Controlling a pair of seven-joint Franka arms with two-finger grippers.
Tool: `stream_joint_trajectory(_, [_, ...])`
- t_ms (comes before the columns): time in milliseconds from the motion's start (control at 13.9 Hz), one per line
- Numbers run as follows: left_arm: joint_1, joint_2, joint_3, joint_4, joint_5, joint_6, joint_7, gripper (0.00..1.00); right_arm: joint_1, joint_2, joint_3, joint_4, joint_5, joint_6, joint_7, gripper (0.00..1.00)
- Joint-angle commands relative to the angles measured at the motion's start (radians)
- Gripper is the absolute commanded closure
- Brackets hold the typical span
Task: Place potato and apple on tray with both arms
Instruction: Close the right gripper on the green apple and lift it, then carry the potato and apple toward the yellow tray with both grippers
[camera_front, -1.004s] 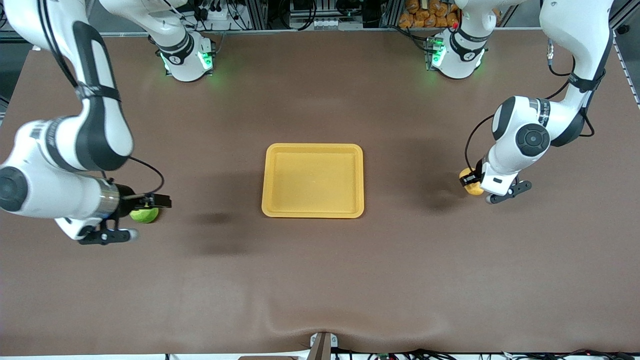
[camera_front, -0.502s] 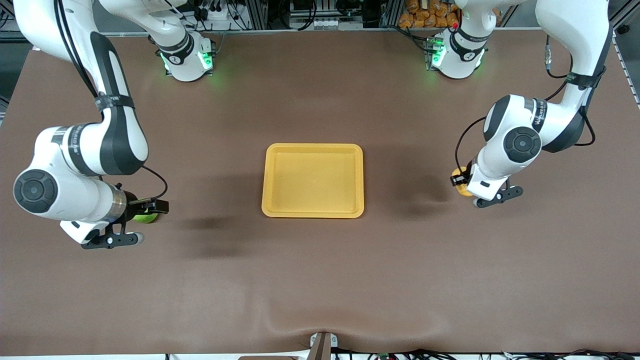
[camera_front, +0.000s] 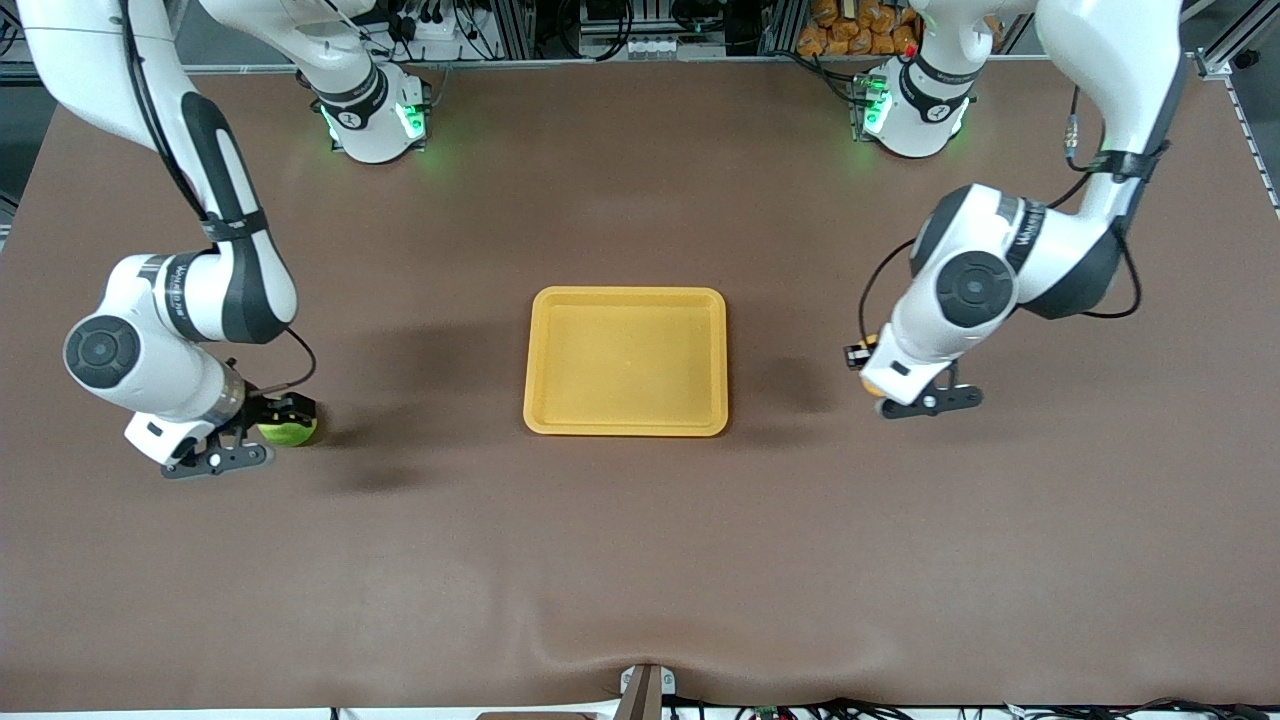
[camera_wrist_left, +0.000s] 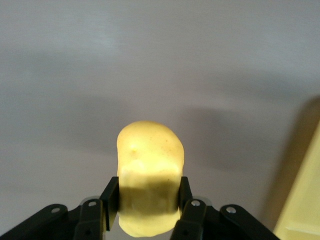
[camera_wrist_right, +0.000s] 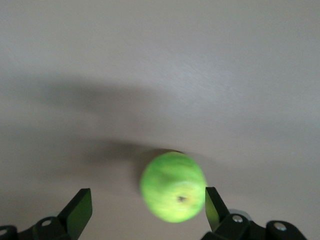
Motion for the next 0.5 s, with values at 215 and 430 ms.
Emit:
stream_joint_trajectory(215, [-0.114,0.057,-0.002,0.095,0.025,-0.033,-0.001,1.0,-0.067,-0.042,0.02,-0.097,-0.003,0.065,-0.169,0.0])
stream_joint_trajectory(430, [-0.159,0.094,-0.001,0.127,0.028,-0.033,-0.001,1.0,-0.069,-0.029,0.02,-0.103,-0.001,0.097,-0.167,0.0])
